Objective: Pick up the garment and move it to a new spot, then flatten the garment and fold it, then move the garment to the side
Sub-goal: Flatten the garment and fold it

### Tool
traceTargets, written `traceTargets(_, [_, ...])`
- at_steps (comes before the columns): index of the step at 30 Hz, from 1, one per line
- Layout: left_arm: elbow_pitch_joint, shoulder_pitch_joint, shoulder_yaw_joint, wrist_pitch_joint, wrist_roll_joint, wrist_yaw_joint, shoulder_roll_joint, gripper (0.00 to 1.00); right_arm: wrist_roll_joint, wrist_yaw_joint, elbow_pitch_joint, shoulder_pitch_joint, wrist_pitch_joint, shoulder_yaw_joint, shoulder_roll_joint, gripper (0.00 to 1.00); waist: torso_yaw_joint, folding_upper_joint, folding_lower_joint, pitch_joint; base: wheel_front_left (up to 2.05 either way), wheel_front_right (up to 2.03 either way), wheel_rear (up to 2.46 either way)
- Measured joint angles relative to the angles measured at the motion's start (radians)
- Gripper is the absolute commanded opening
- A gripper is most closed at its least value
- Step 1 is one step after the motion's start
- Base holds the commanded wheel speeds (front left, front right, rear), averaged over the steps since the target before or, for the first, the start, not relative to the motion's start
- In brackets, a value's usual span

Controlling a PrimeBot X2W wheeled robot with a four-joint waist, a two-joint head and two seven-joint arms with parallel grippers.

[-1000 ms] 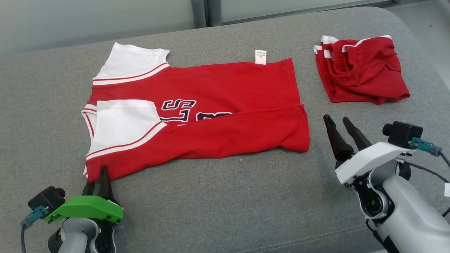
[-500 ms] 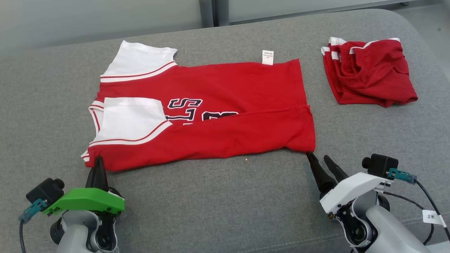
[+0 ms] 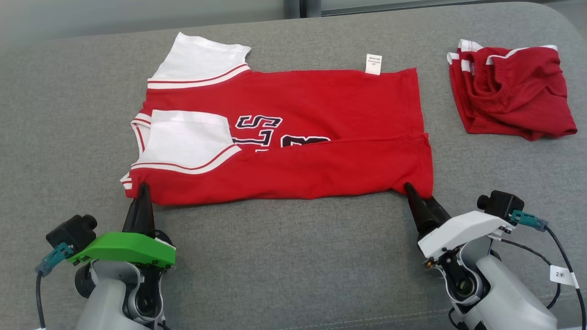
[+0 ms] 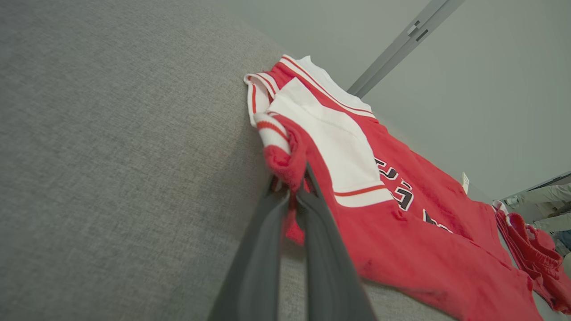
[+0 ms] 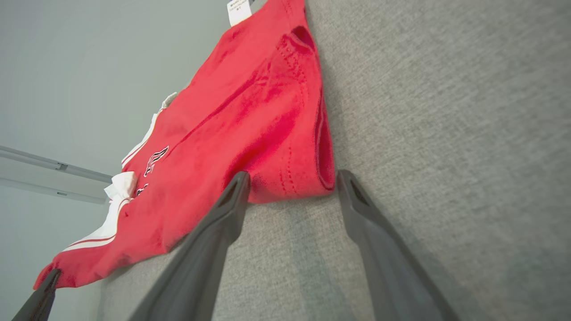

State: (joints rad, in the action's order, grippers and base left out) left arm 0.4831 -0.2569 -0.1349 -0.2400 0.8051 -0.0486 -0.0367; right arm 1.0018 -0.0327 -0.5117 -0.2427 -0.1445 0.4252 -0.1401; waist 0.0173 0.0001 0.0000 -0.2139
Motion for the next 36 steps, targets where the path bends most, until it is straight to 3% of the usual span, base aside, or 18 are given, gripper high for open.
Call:
traceTargets(1, [-0.003,0.000,-0.002,0.000,0.000,0.000,0.000,0.00,0.007,-0.002,-0.006,-0.006,0.000,-0.005,0.004,0.89,0.005,0.0000,0.0000,-0.003,0.00,0.00,0.00])
traceTargets(3, [-0.006,0.000,-0.002,0.000,0.000,-0.001,0.000,0.00,0.016,-0.005,-0.017,-0.018,-0.001,-0.013,0.010,0.49,0.015,0.0000,0.0000,-0.007,0.00,0.00,0.00])
traceTargets(5, [-0.008,0.000,0.001,0.000,0.000,-0.001,0.000,0.00,0.028,-0.013,-0.029,-0.028,-0.001,-0.018,0.014,0.44,0.021,0.0000,0.0000,-0.010,0.00,0.00,0.00])
traceTargets(7, [-0.011,0.000,0.001,0.000,0.000,-0.001,0.001,0.00,0.037,-0.020,-0.040,-0.036,-0.001,-0.022,0.015,0.32,0.024,0.0000,0.0000,-0.011,0.00,0.00,0.00])
traceTargets(9, [-0.014,0.000,0.001,-0.001,0.000,-0.001,0.001,0.00,0.045,-0.027,-0.049,-0.039,-0.001,-0.028,0.016,0.15,0.025,0.0000,0.0000,-0.010,0.00,0.00,0.00])
traceTargets(10, [-0.014,0.000,0.002,-0.003,0.000,-0.001,0.001,0.00,0.045,-0.030,-0.052,-0.039,-0.001,-0.029,0.016,0.00,0.025,0.0000,0.0000,-0.010,0.00,0.00,0.00])
traceTargets(24, [-0.068,0.044,0.035,-0.009,0.000,0.001,0.004,0.00,0.068,-0.068,-0.055,-0.039,-0.013,-0.055,-0.017,0.00,0.011,0.0000,0.0000,0.009,0.00,0.00,0.00])
traceTargets(36, [-0.178,0.174,0.034,-0.009,0.000,0.011,0.004,0.00,0.145,-0.081,0.065,0.060,0.042,-0.063,-0.083,0.00,0.010,0.0000,0.0000,0.076,0.00,0.00,0.00])
